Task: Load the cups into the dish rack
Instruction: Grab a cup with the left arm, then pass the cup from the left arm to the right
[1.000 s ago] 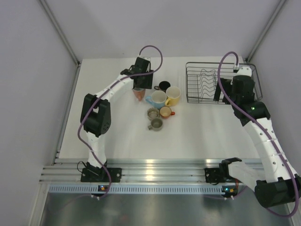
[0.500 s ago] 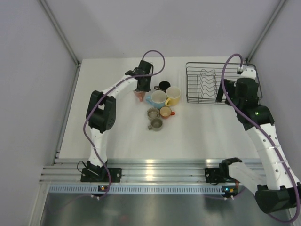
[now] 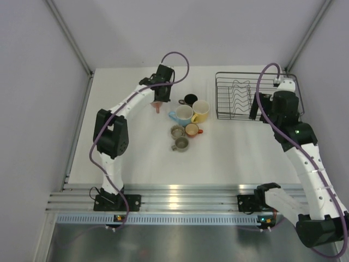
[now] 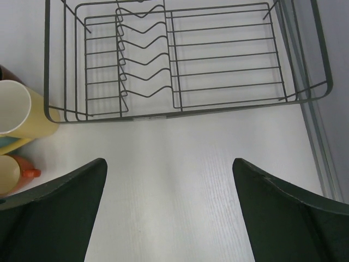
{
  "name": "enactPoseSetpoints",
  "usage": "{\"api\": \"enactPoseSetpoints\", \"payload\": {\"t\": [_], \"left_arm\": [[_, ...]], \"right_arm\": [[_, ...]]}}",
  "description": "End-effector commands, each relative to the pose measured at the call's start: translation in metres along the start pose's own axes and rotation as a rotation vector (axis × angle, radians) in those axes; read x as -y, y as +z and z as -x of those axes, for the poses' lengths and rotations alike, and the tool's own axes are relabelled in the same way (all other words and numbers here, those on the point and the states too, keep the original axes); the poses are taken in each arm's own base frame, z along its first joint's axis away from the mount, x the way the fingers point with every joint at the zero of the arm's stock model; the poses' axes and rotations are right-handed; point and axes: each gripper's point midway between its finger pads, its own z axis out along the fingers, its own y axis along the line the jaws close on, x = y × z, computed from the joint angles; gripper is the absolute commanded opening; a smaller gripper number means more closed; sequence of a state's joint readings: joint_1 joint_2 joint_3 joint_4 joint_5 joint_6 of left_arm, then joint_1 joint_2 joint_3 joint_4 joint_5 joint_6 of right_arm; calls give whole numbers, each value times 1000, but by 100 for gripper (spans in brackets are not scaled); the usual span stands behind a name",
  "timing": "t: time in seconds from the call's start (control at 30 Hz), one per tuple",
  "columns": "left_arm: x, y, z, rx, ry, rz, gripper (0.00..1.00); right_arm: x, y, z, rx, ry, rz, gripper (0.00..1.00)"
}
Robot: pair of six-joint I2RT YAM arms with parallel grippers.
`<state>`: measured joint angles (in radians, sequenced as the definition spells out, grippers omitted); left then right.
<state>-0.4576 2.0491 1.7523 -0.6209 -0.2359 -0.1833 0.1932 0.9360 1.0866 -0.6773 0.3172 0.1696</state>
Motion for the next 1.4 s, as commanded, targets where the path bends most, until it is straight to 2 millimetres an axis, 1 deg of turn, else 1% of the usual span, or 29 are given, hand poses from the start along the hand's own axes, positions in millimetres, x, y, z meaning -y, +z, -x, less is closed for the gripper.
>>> {"api": "enactPoseSetpoints", "payload": {"t": [0.0, 0.03, 0.1, 0.17, 0.23, 0.27, 0.3, 0.33, 0.37, 0.4, 0.43, 0.47, 0.5, 0.53, 0.57, 0.6, 0.63, 0.7, 0.73, 0.77, 0.8, 0.83, 0.87, 0.9, 0.97, 1.1, 1.13, 1.17, 1.37], "left_arm": [[-22, -112, 97, 326, -64, -11, 0], [-24, -120, 102, 345, -78, -32, 0], [-14, -145, 112, 384, -104, -126, 0], [-6, -160, 119, 417, -131, -206, 0], [17, -179, 118, 431, -169, -377, 0], [25, -189, 130, 489, -190, -447, 0], [45, -205, 131, 500, -215, -598, 0], [48, -213, 125, 511, -238, -665, 0], [54, -234, 144, 630, -239, -756, 0], [67, -251, 140, 619, -270, -886, 0], [72, -250, 133, 611, -292, -945, 0], [78, -263, 135, 636, -290, -1025, 0], [83, -286, 145, 687, -325, -1133, 0], [91, -295, 138, 673, -306, -1229, 0], [96, -297, 137, 666, -323, -1285, 0], [98, -305, 138, 631, -383, -1354, 0], [100, -323, 140, 692, -339, -1434, 0], [101, -333, 140, 667, -389, -1529, 0], [100, -349, 141, 728, -363, -1583, 0], [100, -354, 141, 735, -365, -1618, 0], [101, -350, 140, 689, -411, -1656, 0], [99, -361, 139, 735, -388, -1701, 0], [98, -362, 139, 706, -430, -1738, 0], [98, -362, 138, 700, -441, -1757, 0], [101, -357, 138, 690, -451, -1774, 0], [111, -355, 137, 660, -457, -1795, 0], [116, -360, 138, 650, -449, -1814, 0], [120, -356, 137, 628, -451, -1821, 0], [140, -369, 135, 599, -418, -1876, 0]], "right_arm": [[-15, 0, 27, 66, 45, 70, 99], [-19, 4, 29, 68, 49, 83, 100], [-30, 5, 32, 70, 68, 138, 99], [-41, 8, 37, 83, 99, 186, 99], [-57, 8, 37, 82, 120, 269, 99], [-65, 7, 44, 103, 155, 308, 99], [-77, 4, 44, 102, 171, 373, 99], [-83, 2, 47, 110, 189, 409, 99], [-92, -1, 59, 152, 232, 456, 99], [-104, -5, 57, 145, 245, 533, 100], [-113, -9, 61, 156, 260, 584, 99], [-121, -13, 67, 163, 304, 635, 99], [-133, -21, 75, 190, 313, 720, 99], [-140, -22, 78, 193, 329, 761, 99], [-146, -25, 82, 187, 366, 802, 99], [-153, -29, 81, 175, 372, 853, 99], [-158, -34, 93, 218, 378, 895, 99], [-166, -37, 94, 205, 409, 951, 99], [-169, -37, 99, 219, 414, 975, 99], [-171, -40, 102, 216, 433, 994, 99], [-174, -41, 102, 207, 436, 1021, 99], [-177, -40, 102, 201, 446, 1033, 99], [-179, -44, 108, 213, 466, 1060, 99], [-181, -44, 106, 204, 472, 1078, 99], [-184, -48, 112, 223, 496, 1112, 100], [-188, -54, 121, 246, 505, 1153, 99], [-189, -53, 122, 248, 499, 1157, 99], [-191, -57, 127, 261, 493, 1169, 99], [-198, -56, 140, 275, 501, 1210, 99]]}}
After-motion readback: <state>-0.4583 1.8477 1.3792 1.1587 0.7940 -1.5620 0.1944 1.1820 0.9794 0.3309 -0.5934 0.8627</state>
